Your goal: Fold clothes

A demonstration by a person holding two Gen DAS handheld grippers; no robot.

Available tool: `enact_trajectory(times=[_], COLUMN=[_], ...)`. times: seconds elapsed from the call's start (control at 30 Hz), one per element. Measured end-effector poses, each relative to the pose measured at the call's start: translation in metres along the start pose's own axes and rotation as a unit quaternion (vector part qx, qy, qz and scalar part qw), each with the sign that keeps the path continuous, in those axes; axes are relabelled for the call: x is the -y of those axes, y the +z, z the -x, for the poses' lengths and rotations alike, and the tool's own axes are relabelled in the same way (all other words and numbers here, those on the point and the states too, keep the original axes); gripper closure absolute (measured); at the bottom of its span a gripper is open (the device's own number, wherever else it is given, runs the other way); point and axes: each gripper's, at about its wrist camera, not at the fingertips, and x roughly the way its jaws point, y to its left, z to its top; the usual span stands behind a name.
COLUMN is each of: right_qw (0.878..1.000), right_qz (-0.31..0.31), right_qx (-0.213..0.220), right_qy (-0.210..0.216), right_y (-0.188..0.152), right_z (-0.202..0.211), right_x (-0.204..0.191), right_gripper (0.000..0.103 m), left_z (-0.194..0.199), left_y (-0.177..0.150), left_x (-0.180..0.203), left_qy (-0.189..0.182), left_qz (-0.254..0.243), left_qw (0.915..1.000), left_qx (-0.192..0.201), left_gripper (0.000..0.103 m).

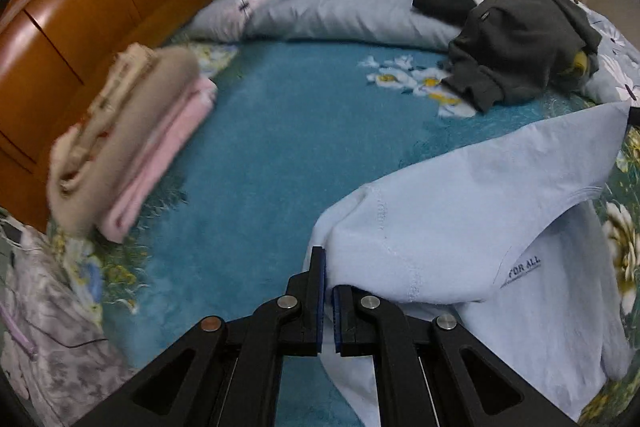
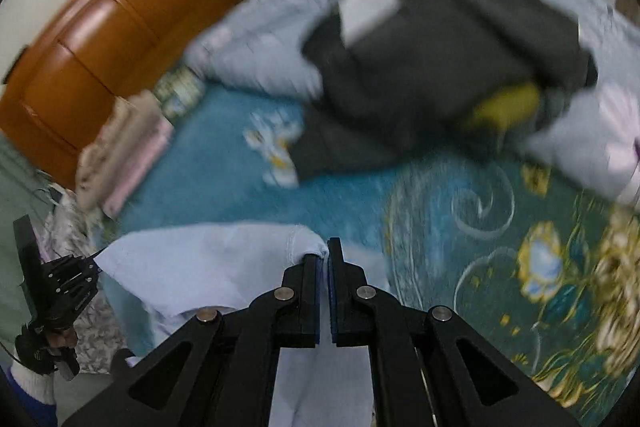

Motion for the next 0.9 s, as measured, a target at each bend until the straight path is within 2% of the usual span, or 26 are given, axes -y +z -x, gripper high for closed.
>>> enact_trajectory(times=[0.13, 0.23, 0.27, 0.33, 0.4, 0.43, 0.5, 0.57, 0.63, 0.77, 0.9], right_qw=[1.000, 0.999, 0.999, 0.997, 0.993, 0.992, 0.992, 0.992, 0.992, 0.992, 0.991], right_qz=[-0.016, -0.032, -0.041, -0.075, -0.102, -0.110, -0.103, -0.089, -0.089, -0.101, -0.114], right_qx=[0.009, 0.026, 0.025, -0.001, -0.030, -0.043, -0.055, -0.056, -0.049, -0.021, -0.036], right_qy=[0.002, -0.008, -0.015, -0.035, -0.043, -0.047, -0.054, -0.066, -0.071, -0.067, -0.065], right_y=[0.034, 0.074, 0.084, 0.102, 0.106, 0.105, 0.101, 0.096, 0.092, 0.076, 0.031], right_z=[-0.013, -0.025, -0.033, -0.064, -0.088, -0.100, -0.112, -0.116, -0.111, -0.081, -0.059], right_x=[0.014, 0.021, 0.024, 0.037, 0.044, 0.045, 0.042, 0.040, 0.043, 0.051, 0.062], right_gripper=[0.100, 0.100, 0.100, 0.100, 0.099, 0.098, 0.097, 0.092, 0.075, 0.069, 0.066], left_z=[-0.014, -0.035, -0.047, -0.075, -0.086, -0.086, -0.084, -0.080, -0.079, -0.079, -0.078], left_y=[0.046, 0.082, 0.090, 0.095, 0.088, 0.081, 0.065, 0.046, 0.029, -0.003, -0.035], left_x=[-0.026, -0.049, -0.052, -0.058, -0.063, -0.065, -0.069, -0.074, -0.074, -0.066, -0.059], left_qy=[-0.027, -0.009, 0.003, 0.000, -0.018, -0.029, -0.046, -0.060, -0.070, -0.085, -0.101], left_qz=[0.040, 0.080, 0.087, 0.105, 0.125, 0.134, 0.145, 0.157, 0.171, 0.194, 0.216], left_qw=[0.9987, 0.9967, 0.9962, 0.9929, 0.9892, 0.9879, 0.9860, 0.9836, 0.9804, 0.9737, 0.9659], left_qx=[0.014, 0.009, -0.007, -0.054, -0.075, -0.073, -0.068, -0.064, -0.068, -0.085, -0.102], left_gripper=[0.100, 0.095, 0.095, 0.095, 0.094, 0.092, 0.074, 0.070, 0.067, 0.063, 0.063])
